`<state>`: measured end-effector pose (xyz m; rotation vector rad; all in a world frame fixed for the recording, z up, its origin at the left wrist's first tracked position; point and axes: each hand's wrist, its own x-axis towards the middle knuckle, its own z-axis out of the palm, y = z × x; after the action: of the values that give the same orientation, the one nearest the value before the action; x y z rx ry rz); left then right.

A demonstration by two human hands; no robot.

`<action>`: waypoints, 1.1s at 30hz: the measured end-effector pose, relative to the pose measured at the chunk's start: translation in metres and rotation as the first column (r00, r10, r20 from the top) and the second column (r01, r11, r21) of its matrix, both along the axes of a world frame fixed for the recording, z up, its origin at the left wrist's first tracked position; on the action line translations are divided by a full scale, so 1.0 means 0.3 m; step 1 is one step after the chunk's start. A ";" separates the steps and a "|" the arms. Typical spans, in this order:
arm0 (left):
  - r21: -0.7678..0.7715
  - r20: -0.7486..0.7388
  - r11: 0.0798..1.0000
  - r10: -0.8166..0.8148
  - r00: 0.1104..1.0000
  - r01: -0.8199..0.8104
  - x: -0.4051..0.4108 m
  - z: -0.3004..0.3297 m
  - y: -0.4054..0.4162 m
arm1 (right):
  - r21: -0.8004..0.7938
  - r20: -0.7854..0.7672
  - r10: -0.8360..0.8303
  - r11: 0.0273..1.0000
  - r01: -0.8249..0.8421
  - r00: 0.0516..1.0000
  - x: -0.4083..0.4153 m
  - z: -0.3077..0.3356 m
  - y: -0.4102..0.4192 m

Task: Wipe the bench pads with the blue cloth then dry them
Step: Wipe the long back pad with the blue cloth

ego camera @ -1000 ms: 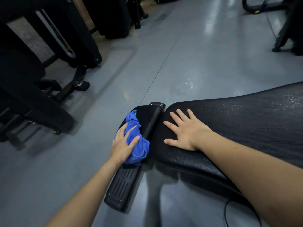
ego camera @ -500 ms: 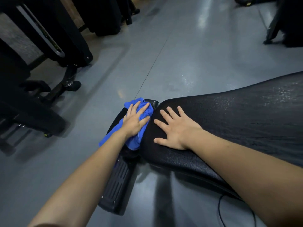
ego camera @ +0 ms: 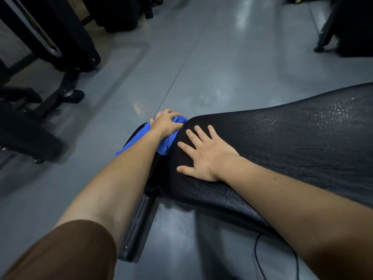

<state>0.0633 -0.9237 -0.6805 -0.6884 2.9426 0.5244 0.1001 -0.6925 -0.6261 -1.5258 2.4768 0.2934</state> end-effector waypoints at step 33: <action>0.657 -0.097 0.679 0.508 0.856 -0.329 0.420 -0.094 -0.325 | 0.024 0.005 -0.010 1.000 0.009 1.000 0.001 0.004 -0.004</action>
<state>0.1892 -1.0211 -0.7087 -1.2745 2.5085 1.6646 0.1003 -0.6938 -0.6250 -1.5031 2.4667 0.3152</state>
